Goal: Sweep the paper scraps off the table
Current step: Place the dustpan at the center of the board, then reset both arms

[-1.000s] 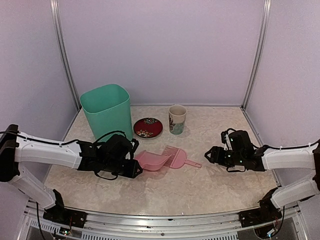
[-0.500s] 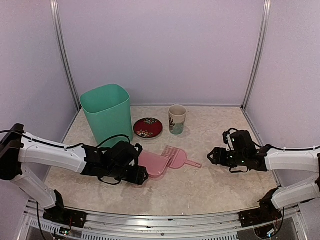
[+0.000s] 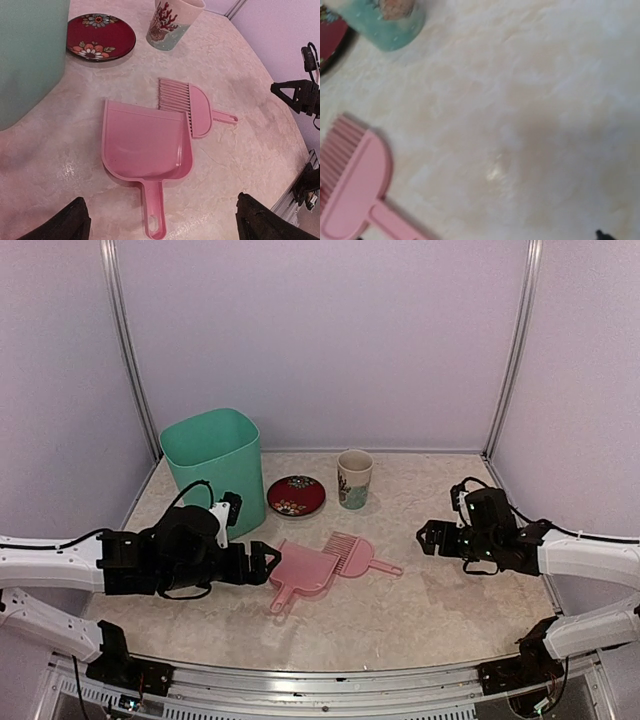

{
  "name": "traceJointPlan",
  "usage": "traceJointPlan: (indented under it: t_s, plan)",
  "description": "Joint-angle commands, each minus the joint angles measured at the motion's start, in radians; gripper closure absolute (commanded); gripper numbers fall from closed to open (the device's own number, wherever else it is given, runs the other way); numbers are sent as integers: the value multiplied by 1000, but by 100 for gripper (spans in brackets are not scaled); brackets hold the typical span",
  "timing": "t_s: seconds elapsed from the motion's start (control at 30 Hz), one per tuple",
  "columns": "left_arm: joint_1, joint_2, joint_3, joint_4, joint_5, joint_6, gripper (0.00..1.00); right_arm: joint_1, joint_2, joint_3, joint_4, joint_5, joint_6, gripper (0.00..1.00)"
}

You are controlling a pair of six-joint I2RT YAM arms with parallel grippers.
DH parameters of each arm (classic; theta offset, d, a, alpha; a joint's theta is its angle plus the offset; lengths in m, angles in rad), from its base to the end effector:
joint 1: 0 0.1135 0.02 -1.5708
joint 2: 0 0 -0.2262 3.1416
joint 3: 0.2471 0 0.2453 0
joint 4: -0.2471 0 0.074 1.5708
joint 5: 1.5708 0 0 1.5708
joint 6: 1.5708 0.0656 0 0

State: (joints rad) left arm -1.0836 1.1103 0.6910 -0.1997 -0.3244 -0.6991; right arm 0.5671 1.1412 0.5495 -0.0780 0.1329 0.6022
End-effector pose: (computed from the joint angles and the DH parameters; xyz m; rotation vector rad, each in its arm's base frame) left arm 0.1458 -0.2306 0.1951 0.2408 2.2184 -0.6629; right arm 0.2287 0.1354 0.1500 0.1133 2.2756 0.4816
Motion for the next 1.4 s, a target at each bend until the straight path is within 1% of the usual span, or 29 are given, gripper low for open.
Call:
traceJointPlan:
  t_s: [0.0, 0.1, 0.27, 0.4, 0.47, 0.57, 0.7, 0.77, 0.87, 0.93, 0.97, 1.07, 1.13, 1.2, 1.23, 1.27, 1.33, 1.37]
  plan:
    - [2, -82, -59, 29, -148, -24, 1, -7, -23, 13, 34, 136, -75, 0]
    - [39, -115, -82, -32, -201, -90, 1, -8, -28, -2, 94, 218, -131, 0]
    - [201, -171, -131, -115, -160, -201, 1, -9, -37, -40, 244, 310, -303, 0]
    - [295, -234, -140, -163, -183, -228, 1, -15, -23, -67, 358, 354, -456, 0]
    - [363, -246, -134, -210, -190, -236, 1, -29, -2, -79, 411, 360, -529, 0]
    - [498, -248, -116, -275, -180, -222, 1, -61, 47, -77, 455, 364, -592, 0]
    - [665, -244, -93, -281, -141, -110, 1, -113, 107, -68, 483, 353, -611, 0]
    - [729, -231, -77, -260, -136, -57, 1, -140, 129, -69, 504, 333, -616, 0]
    - [784, -197, -62, -202, -185, 7, 1, -187, 154, -62, 532, 279, -633, 0]
    - [794, -172, -63, -131, -211, 87, 1, -220, 164, -57, 544, 255, -629, 0]
    - [795, -158, -68, -86, -230, 130, 1, -246, 166, -58, 564, 209, -628, 0]
    - [801, -113, -104, 78, -254, 295, 1, -309, 180, -107, 705, 155, -661, 0]
    - [811, -79, -127, 195, -258, 389, 1, -359, 206, -130, 762, 109, -670, 0]
    - [836, -31, -139, 281, -235, 444, 1, -398, 242, -168, 850, 103, -686, 0]
    - [867, -12, -147, 333, -213, 471, 1, -419, 257, -191, 905, 85, -692, 0]
    - [895, 6, -156, 372, -176, 488, 1, -441, 273, -216, 970, 64, -693, 0]
    - [944, 26, -182, 453, -84, 503, 1, -468, 291, -230, 1046, 13, -726, 0]
    - [969, 31, -195, 486, -46, 502, 1, -474, 300, -252, 1123, -6, -742, 0]
